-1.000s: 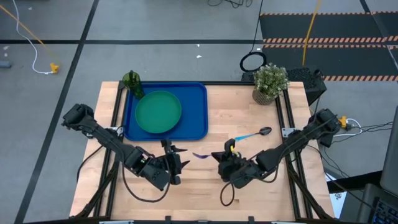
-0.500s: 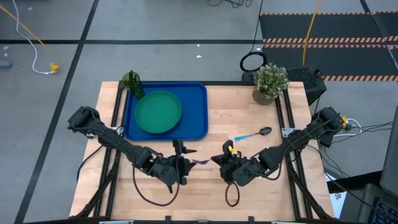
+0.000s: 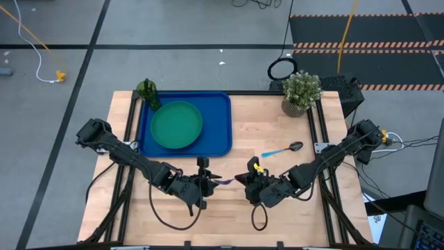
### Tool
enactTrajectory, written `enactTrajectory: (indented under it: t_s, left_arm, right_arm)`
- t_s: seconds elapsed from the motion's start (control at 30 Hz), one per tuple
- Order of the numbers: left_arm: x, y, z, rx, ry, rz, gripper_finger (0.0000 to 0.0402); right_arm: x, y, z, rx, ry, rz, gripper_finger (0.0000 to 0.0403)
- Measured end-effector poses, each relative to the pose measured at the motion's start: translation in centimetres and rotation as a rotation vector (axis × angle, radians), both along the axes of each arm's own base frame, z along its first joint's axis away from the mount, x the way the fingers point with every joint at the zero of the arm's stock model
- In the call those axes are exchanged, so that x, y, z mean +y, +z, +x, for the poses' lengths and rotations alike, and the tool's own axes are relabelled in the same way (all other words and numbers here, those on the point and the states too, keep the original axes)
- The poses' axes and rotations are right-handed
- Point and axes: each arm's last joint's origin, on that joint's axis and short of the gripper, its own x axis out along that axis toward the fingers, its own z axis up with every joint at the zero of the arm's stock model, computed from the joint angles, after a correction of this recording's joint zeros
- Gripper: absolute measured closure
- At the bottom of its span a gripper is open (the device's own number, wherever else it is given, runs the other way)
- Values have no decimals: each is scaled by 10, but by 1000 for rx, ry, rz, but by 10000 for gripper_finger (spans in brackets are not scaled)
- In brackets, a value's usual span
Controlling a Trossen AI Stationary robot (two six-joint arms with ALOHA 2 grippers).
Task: Pick and place plate/cup/fork/spoon on tray
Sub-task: Put the blue fork on the blue serving tray to the right of the green plate
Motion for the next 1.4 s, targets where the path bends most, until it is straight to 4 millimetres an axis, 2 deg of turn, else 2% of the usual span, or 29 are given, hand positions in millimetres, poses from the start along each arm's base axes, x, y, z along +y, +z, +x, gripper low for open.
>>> enactTrajectory:
  t_s: [0.23,0.33,0.57,0.67,0.8,0.9,1.1,1.4]
  left_arm:
    - [0,0,0,18,-48,40,390]
    - [-1,0,0,22,-63,64,390]
    - [-1,-1,-2,53,-111,153,395]
    - [-3,-2,-3,68,-150,201,392]
    - [-7,-4,-3,110,-295,336,396]
    - [-10,-8,-6,178,-435,506,393]
    - [-13,-8,-8,206,-577,693,397]
    - [-9,-8,-6,239,-617,829,397]
  right_arm:
    - [0,0,0,-3,0,2,401]
    - [1,1,0,-14,-12,22,387]
    - [1,0,-1,-36,-68,141,302]
    - [1,-1,0,-13,-41,237,262]
    - [-1,-1,4,31,10,402,221]
    - [-8,0,9,71,18,532,202]
    - [-26,2,19,158,-51,876,188]
    - [-33,1,22,199,-74,986,209]
